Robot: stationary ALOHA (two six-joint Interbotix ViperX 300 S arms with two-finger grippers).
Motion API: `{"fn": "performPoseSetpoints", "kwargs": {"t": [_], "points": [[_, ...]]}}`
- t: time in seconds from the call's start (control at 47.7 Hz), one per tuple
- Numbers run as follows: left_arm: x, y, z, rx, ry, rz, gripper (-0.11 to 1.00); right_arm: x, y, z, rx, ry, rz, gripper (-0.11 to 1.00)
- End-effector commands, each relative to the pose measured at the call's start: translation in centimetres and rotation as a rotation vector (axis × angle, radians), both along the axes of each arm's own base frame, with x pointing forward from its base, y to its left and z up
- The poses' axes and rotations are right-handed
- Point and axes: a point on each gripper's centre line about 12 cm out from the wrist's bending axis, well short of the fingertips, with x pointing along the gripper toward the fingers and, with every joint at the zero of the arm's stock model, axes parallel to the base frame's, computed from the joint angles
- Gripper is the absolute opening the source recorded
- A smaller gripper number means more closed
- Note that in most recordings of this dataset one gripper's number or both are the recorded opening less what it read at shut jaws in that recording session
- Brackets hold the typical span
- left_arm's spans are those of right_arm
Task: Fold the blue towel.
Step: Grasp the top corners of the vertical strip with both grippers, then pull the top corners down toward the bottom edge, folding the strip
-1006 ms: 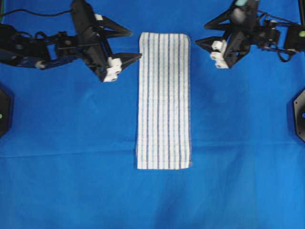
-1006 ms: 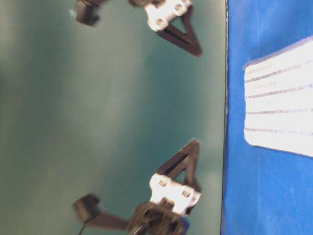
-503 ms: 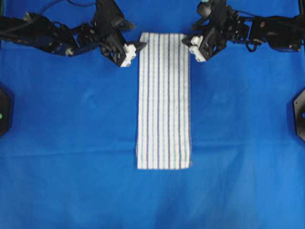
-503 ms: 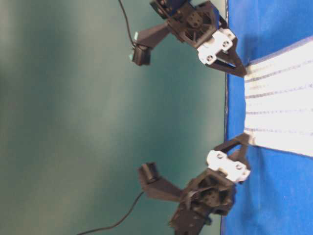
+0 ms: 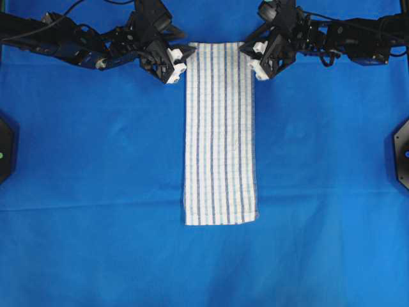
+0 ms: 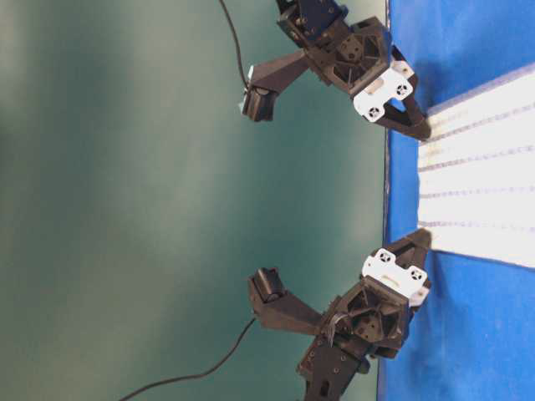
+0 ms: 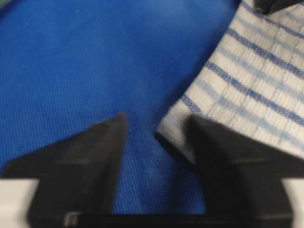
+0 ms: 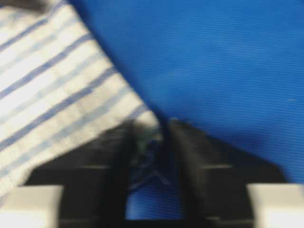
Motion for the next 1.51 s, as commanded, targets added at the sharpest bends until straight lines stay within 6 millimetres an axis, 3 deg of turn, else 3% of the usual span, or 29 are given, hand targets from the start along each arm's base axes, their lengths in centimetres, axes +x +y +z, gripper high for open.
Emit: {"fn": "performPoseSetpoints", "kwargs": {"t": [0.0,0.042,0.126,0.482,0.901,1.174,1.488], "points": [[0.6,-0.4,0.7,0.009,-0.012,-0.017,0.28,0.3,0.1,0.6,-0.011,-0.01,0.01,0.19],[0.6,-0.4,0.7,0.011,-0.013,-0.018,0.17,0.4,0.2,0.6,-0.012,-0.011,0.013,0.07],[0.8,-0.4,0.8,0.012,-0.016,-0.019,0.03,0.4,0.3,0.5,-0.009,-0.009,0.014,0.05],[1.0,0.0,1.6,0.023,-0.034,-0.013,0.03,0.5,0.2,1.2,-0.014,-0.025,0.005,0.05],[1.6,4.2,4.8,0.098,-0.058,0.029,0.03,0.0,-2.6,3.3,-0.051,-0.074,-0.06,0.05],[1.7,4.0,5.3,0.09,-0.055,0.024,0.03,0.0,-3.6,4.5,-0.076,-0.098,-0.073,0.05],[1.4,2.5,8.3,0.115,-0.101,0.002,0.03,-0.5,-2.6,8.8,-0.124,-0.125,-0.074,0.05]]}}
